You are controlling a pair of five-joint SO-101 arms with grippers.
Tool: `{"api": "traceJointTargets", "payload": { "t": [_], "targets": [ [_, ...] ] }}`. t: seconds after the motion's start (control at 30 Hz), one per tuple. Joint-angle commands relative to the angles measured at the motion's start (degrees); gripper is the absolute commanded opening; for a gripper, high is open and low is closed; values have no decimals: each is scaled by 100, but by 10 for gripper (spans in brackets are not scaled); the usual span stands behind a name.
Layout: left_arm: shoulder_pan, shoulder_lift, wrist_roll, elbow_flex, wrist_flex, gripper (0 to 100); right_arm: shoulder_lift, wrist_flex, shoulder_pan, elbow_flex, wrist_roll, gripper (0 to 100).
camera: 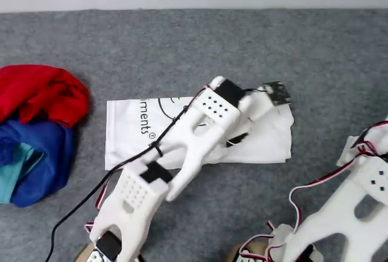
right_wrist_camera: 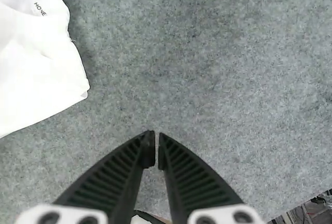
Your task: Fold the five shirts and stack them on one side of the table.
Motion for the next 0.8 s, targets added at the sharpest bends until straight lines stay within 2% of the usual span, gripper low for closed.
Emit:
{"api": "traceJointTargets", "payload": {
  "t": [0.0,0.1,0.23,0.33,0.4,0.63,0.77],
  "targets": [
    [-413,343,-35,-84,-378,17,-154,-66,31,-44,53,26],
    [-589,519,-18,-119,-475,17,-154,-66,31,-44,53,26],
    [-563,404,9,-734,88,17,-154,-75,31,-44,53,26],
    [-360,237,9,-1393,598,17,-136,-75,31,-44,53,27],
    [-149,97,26,-1569,642,17,-136,-75,31,-44,53,27],
    [571,-519,26,-1007,642,16,-154,-75,31,-44,53,27],
    [633,-686,26,-400,615,16,-154,-75,31,-44,53,27]
  ]
}}
